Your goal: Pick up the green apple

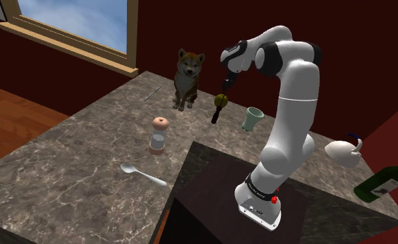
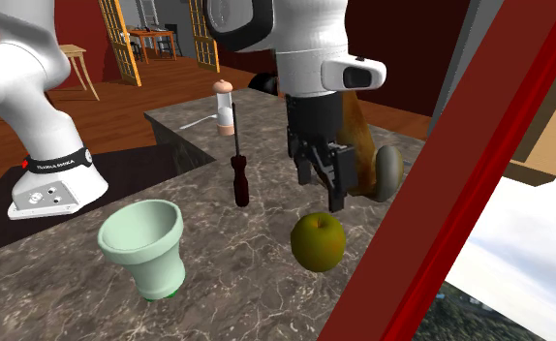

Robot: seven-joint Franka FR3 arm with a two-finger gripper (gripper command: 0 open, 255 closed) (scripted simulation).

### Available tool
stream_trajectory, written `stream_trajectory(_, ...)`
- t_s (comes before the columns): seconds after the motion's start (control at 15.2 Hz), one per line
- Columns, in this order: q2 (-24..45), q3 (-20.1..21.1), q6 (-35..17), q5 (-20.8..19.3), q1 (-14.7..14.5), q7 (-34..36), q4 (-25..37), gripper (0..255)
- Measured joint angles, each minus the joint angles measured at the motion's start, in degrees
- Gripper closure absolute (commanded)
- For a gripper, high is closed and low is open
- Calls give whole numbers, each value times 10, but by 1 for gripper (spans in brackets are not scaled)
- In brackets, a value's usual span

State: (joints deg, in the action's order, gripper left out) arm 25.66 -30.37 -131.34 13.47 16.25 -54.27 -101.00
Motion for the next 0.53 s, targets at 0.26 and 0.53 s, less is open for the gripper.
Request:
stream_trajectory(0.26,21,8,-19,13,8,-8,0,0)
stream_trajectory(0.53,30,12,-34,19,11,-12,-6,255)
